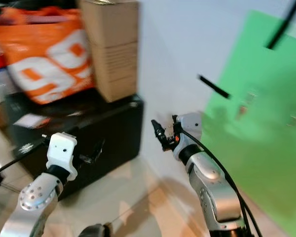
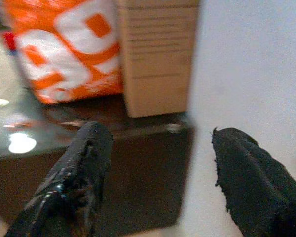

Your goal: Hang keys on a hook

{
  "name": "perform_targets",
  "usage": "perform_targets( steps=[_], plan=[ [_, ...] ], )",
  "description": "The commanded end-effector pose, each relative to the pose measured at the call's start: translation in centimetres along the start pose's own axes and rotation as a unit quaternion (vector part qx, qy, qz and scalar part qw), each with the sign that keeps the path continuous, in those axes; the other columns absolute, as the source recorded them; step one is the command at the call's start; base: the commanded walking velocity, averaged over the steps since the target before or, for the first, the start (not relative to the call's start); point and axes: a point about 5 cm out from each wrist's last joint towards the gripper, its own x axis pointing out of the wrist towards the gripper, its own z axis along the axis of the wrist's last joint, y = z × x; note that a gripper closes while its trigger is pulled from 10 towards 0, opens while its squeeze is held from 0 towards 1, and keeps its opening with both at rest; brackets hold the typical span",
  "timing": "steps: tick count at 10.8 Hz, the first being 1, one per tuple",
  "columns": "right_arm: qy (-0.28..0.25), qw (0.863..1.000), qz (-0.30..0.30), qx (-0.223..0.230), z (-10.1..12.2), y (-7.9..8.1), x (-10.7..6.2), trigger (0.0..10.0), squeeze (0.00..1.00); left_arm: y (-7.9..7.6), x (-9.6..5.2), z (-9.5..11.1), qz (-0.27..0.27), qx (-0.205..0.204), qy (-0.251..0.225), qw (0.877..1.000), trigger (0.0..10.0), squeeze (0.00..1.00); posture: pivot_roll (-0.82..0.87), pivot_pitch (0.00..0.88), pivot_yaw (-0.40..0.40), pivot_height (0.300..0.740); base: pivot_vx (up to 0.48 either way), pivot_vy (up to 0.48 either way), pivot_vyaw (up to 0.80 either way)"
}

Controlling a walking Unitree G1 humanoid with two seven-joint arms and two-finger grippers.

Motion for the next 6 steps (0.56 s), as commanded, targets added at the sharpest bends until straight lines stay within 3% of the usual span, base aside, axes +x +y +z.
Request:
perform_targets(
  steps=[1,3,4,5,6],
  plan=[
    [-0.003,1.000,0.004,0.001,-0.1,-0.2,-0.3,10.0,1.00,0.1,0.1,-0.3,0.010,0.003,0.000,1.000,10.0,0.53,0.02,0.000,-0.037,0.740,0.000,0.000,0.80],
    [0.003,1.000,0.012,-0.022,-0.4,-0.1,-0.4,10.0,1.00,0.4,0.2,-0.3,0.019,0.005,-0.003,1.000,10.0,0.53,0.02,0.000,-0.036,0.740,0.000,0.000,0.71],
    [0.031,0.998,-0.016,-0.051,-0.9,-0.8,-0.5,10.0,1.00,0.7,0.4,-0.4,0.024,0.008,-0.002,1.000,10.0,0.53,0.02,0.000,-0.035,0.740,0.000,0.000,0.49],
    [0.039,0.999,-0.017,-0.032,-1.1,-1.0,-0.5,10.0,1.00,0.9,0.5,-0.4,0.029,0.013,0.000,1.000,10.0,0.54,0.02,0.000,-0.035,0.740,0.000,0.000,0.00],
    [0.044,0.997,-0.034,-0.044,-1.2,-1.6,-0.5,10.0,1.00,1.0,0.5,-0.5,0.031,0.014,0.002,0.999,10.0,0.55,0.02,0.000,-0.036,0.740,0.000,0.000,0.00]
  ],
)
